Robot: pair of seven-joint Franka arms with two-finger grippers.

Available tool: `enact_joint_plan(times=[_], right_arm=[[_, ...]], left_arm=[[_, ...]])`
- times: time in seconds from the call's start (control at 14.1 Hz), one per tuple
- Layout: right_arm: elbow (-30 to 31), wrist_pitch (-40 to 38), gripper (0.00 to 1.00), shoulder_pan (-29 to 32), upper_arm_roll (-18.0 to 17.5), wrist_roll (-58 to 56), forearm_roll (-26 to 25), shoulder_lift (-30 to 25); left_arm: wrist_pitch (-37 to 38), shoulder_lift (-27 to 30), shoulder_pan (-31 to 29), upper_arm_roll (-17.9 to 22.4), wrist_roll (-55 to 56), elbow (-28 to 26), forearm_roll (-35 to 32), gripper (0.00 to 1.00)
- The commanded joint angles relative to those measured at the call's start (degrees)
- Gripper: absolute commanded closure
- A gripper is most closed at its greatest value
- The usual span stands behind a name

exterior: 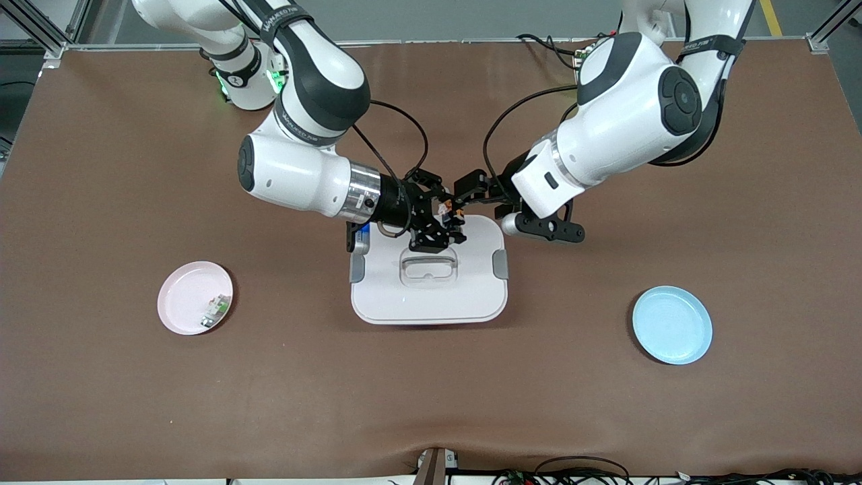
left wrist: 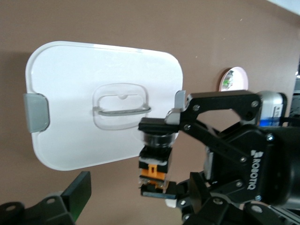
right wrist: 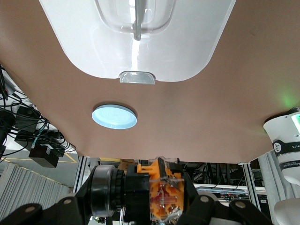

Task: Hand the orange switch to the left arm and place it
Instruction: 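Grasp the switch with the left gripper beside the right gripper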

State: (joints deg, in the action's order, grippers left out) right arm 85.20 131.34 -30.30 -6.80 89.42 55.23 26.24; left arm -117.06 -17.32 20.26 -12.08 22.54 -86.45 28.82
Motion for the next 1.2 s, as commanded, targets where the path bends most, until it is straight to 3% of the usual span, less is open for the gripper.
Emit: enact_joint_plan(times=[0.0,0.71,0.92,1.13], right_arm=[[-1.1,0.0,0.89,-0.8,0.6,0.8,1.2,0.3],[-1.3,0.0,0.89,-0.7,0.6,0.7,1.1,0.4],[-1.4,0.0,0.89,-0.7,0.6,0.8,1.1,0.4],[-1.4,0.0,0.89,-0.7,0.6,0.7,1.1,0.4]], left_arm=[[-2.1,-1.0,1.0,0.0,0.2,-0.1,1.4,0.07],[-3.0,-2.1,1.6,0.0,0.1,-0.1,1.3,0.21],[-4.0,-2.5,2.2,0.0,0.2,-0.2,1.3,0.21],[-5.0,-3.0,2.5,0.0,0.2,-0.1,1.2,0.29]])
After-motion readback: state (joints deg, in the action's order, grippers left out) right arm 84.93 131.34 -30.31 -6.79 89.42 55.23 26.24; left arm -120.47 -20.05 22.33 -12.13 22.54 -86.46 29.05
